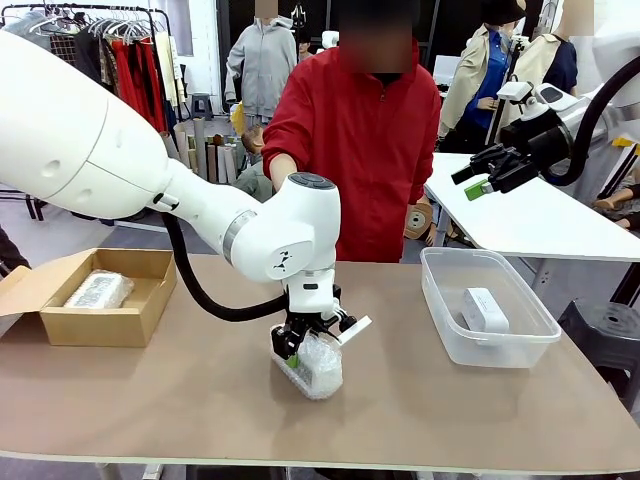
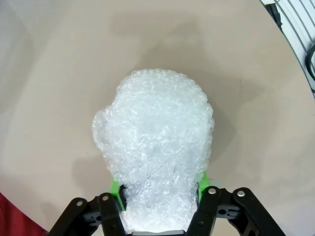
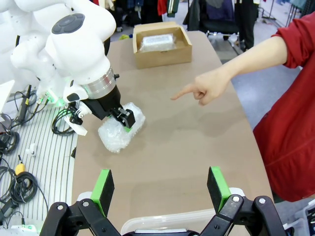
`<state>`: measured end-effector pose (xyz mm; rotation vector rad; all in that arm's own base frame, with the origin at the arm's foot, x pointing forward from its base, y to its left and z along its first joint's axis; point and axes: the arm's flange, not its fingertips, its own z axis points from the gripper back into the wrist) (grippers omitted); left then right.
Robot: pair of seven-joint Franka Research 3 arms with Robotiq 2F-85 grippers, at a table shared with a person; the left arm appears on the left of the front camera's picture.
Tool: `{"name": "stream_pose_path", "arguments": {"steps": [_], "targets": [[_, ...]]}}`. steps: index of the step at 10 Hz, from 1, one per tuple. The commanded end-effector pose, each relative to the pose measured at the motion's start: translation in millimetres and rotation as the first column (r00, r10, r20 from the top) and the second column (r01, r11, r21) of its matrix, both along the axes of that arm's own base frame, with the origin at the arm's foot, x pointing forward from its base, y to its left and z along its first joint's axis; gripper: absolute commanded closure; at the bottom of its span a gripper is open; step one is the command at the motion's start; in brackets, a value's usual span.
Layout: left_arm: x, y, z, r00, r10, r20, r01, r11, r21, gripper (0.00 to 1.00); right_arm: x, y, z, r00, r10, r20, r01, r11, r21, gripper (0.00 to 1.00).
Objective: Separate and place wrapped and unwrapped clocks.
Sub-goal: Pick up the Digital clock indicated by the person.
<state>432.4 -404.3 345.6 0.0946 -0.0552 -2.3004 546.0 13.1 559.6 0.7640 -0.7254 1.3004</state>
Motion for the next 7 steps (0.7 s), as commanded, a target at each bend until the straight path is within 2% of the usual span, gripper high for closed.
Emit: {"name": "stream_pose_path", "arguments": {"steps": [1, 3, 4, 7], "targets": [[-4, 8, 3, 1.000, 0.017, 0.006, -0.017, 1.000, 0.004, 1.00, 2, 0, 5, 1.000, -0.007, 0.000, 0.007, 1.000, 0.001, 0.00], [-5, 14, 17, 0.999, 0.035, 0.028, -0.036, 0.999, 0.009, 1.00, 2, 0, 5, 1.000, -0.007, 0.000, 0.007, 1.000, 0.001, 0.00], [-6, 18, 32, 0.997, 0.052, 0.056, -0.053, 0.999, 0.010, 1.00, 2, 0, 5, 1.000, -0.007, 0.000, 0.007, 1.000, 0.001, 0.00], [-13, 37, 102, 0.982, 0.165, 0.096, -0.168, 0.986, 0.020, 1.00, 2, 0, 5, 1.000, -0.007, 0.000, 0.007, 1.000, 0.001, 0.00]]}}
